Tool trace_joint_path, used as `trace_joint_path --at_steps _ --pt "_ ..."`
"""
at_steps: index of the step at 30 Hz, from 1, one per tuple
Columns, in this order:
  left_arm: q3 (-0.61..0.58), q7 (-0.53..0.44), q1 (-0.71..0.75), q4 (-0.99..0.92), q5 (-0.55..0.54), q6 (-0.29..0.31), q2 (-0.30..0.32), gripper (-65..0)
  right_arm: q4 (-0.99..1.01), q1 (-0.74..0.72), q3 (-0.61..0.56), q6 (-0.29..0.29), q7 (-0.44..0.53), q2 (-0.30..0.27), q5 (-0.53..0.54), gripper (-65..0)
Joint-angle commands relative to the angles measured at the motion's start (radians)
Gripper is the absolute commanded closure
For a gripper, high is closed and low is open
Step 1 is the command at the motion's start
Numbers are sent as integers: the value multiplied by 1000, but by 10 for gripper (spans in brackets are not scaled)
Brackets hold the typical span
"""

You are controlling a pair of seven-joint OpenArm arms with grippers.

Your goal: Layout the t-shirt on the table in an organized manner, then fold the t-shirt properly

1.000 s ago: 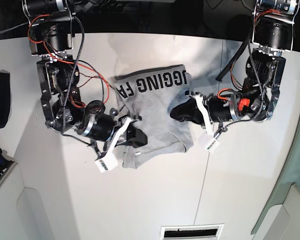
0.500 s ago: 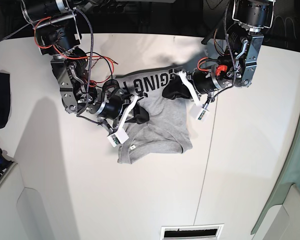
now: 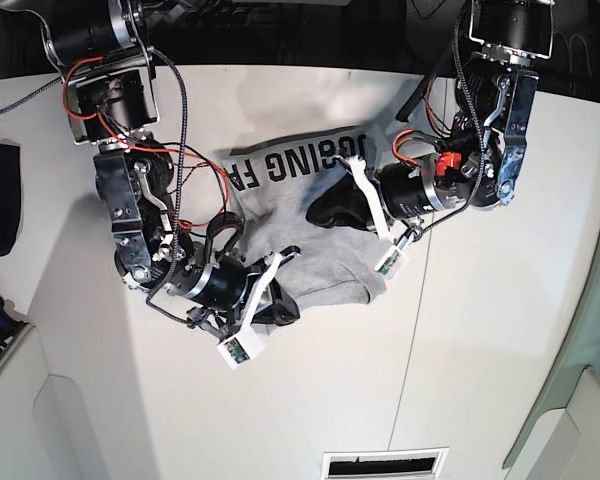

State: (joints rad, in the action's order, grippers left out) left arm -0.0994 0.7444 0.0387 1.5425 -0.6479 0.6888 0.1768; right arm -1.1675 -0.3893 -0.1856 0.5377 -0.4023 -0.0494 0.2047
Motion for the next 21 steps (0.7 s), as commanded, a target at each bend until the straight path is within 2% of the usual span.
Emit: trace_joint_path --at_steps 1,4,7,9,14,18,21 --pt "2 -53 -19 6 -5 9 0 -13 26 -45 3 -4 28 0 -3 0" --pt "2 -89 -22 -53 63 9 -5 -13 183 -85 2 -3 93 0 -44 0" --pt "2 -91 -18 -144 77 9 -16 -13 333 -90 2 -3 201 0 -119 0" --pt "2 -102 -20 -204 76 9 -19 -13 412 -89 2 -3 240 0 -122 0" --pt "3 -119 -29 -215 68 9 -19 -13 449 -94 2 -3 318 -1 -121 0" --pt "3 -48 -39 -122 46 9 -19 -13 350 -100 7 -3 299 -10 -109 0" --pt "3 73 -32 0 -4 9 -3 -13 239 -100 22 -3 206 -20 -60 0"
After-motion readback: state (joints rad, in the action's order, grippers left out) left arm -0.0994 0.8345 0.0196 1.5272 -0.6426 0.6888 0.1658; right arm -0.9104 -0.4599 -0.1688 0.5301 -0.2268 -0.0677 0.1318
